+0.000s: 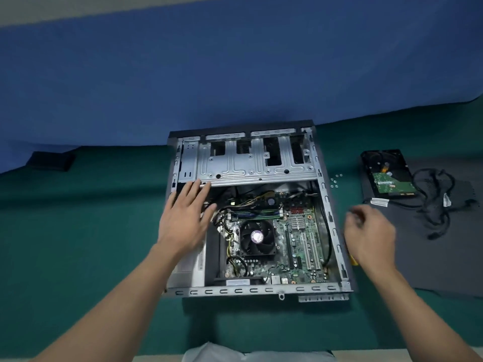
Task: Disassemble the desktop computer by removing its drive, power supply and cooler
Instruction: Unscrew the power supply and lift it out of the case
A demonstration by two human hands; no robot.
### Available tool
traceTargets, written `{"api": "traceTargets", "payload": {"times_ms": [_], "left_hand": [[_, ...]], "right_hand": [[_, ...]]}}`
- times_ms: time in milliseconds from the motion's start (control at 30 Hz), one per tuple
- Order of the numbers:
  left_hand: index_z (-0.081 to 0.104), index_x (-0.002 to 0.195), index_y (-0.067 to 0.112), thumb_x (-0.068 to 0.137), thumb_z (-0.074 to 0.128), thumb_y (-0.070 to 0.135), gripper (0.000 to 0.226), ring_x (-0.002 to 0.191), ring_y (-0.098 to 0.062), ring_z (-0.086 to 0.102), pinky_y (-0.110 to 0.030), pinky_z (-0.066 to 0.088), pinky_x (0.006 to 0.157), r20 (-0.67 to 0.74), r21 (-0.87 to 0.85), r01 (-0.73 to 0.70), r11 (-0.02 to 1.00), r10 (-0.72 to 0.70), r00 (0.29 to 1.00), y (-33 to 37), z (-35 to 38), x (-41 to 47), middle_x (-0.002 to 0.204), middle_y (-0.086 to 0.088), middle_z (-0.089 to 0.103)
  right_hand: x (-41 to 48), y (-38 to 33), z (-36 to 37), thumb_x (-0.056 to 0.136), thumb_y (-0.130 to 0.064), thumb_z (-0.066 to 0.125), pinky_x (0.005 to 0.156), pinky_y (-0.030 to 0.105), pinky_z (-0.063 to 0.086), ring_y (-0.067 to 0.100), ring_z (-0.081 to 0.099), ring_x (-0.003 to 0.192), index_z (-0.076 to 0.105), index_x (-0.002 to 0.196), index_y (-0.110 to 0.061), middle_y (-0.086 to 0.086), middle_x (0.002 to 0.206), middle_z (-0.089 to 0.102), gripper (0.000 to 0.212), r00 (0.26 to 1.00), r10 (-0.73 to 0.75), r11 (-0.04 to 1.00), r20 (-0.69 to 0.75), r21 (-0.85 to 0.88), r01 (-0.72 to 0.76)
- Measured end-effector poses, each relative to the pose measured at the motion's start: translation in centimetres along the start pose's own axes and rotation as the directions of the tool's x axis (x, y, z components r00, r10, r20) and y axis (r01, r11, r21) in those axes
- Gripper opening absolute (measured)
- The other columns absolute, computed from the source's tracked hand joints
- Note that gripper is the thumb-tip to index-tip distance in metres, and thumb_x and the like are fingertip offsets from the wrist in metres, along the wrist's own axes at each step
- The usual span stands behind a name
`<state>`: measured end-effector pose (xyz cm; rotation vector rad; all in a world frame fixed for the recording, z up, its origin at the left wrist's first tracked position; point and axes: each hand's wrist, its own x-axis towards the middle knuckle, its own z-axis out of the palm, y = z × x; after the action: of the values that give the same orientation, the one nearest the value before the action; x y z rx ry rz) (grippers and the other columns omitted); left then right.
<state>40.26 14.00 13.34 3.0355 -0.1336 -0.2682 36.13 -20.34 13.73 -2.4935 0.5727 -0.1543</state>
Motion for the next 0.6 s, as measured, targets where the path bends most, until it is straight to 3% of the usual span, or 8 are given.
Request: {"api": "traceTargets", "payload": {"times_ms": [100,167,233,300,367,500,600], "left_hand": [[0.000,0.154,0.034,0.101,0.004,0.057,0.059,0.148,-0.004,-0.009,-0.033,-0.008,0.121,-0.057,-0.012,-0.016,1.000,0.015,0.998,-0.3,0.7,-0.6,0.162,0.010,0.000],[0.004,0.155,0.032,0.101,0.004,0.054,0.059,0.149,-0.006,-0.003,-0.035,-0.004,0.121,-0.087,-0.009,-0.019,1.000,0.018,0.996,-0.3,1.0,-0.8,0.162,0.008,0.005],[0.008,0.156,0.030,0.101,0.005,0.052,0.059,0.149,-0.007,0.002,-0.037,-0.002,0.121,-0.108,-0.006,-0.019,1.000,0.018,0.994,-0.1,1.0,-0.8,0.162,0.006,0.010],[0.010,0.156,0.029,0.101,0.009,0.050,0.059,0.149,-0.008,0.004,-0.037,-0.001,0.121,-0.119,-0.001,-0.021,1.000,0.021,0.993,-0.1,1.0,-0.6,0.162,0.005,0.011],[0.011,0.156,0.028,0.101,0.015,0.048,0.059,0.149,-0.009,0.004,-0.037,-0.001,0.121,-0.129,-0.010,-0.023,1.000,0.022,0.991,-0.1,1.0,-0.5,0.163,0.003,0.007],[0.004,0.155,0.031,0.099,0.020,0.046,0.060,0.149,-0.014,-0.013,-0.040,0.000,0.122,-0.144,-0.007,-0.004,1.000,0.003,0.990,-0.1,1.3,-0.4,0.163,0.000,-0.007],[-0.003,0.154,0.032,0.096,0.014,0.047,0.063,0.149,-0.016,-0.015,-0.042,-0.006,0.121,-0.119,0.002,0.011,1.000,-0.010,0.993,-0.2,1.4,-0.2,0.163,-0.002,-0.008]], "right_hand": [[-2.6,-4.2,-1.1,0.087,-0.007,0.061,0.074,0.027,0.039,0.016,0.055,0.075,0.068,0.096,-0.006,0.007,0.089,0.067,0.011,0.977,-0.191,0.980,-0.092,0.039,0.195],[-4.3,-6.3,-0.4,0.087,-0.005,0.063,0.071,0.029,0.046,0.014,0.057,0.075,0.069,0.096,-0.006,0.005,0.090,0.067,0.011,0.946,-0.323,0.945,0.031,0.068,0.321],[-5.4,-7.8,1.0,0.091,-0.009,0.060,0.079,0.030,0.050,0.011,0.058,0.081,0.068,0.103,-0.008,0.001,0.098,0.066,0.015,0.890,-0.378,0.926,0.255,0.096,0.365],[-5.8,-8.6,2.8,0.095,-0.018,0.056,0.086,0.016,0.042,0.005,0.054,0.091,0.064,0.113,-0.013,-0.005,0.109,0.063,0.021,0.814,-0.370,0.922,0.448,0.069,0.381],[-5.5,-9.1,4.5,0.097,-0.024,0.053,0.087,0.011,0.034,0.002,0.049,0.096,0.060,0.121,-0.016,-0.007,0.115,0.060,0.026,0.766,-0.344,0.922,0.543,0.042,0.385],[-2.8,-10.1,7.0,0.097,-0.018,0.052,0.088,0.015,0.034,0.008,0.050,0.100,0.058,0.123,-0.011,0.000,0.119,0.059,0.028,0.790,-0.331,0.921,0.515,-0.005,0.389],[-0.1,-10.3,8.8,0.097,-0.013,0.048,0.089,0.027,0.043,0.021,0.056,0.103,0.056,0.123,-0.006,0.006,0.117,0.057,0.028,0.813,-0.309,0.904,0.494,-0.113,0.412]]}}
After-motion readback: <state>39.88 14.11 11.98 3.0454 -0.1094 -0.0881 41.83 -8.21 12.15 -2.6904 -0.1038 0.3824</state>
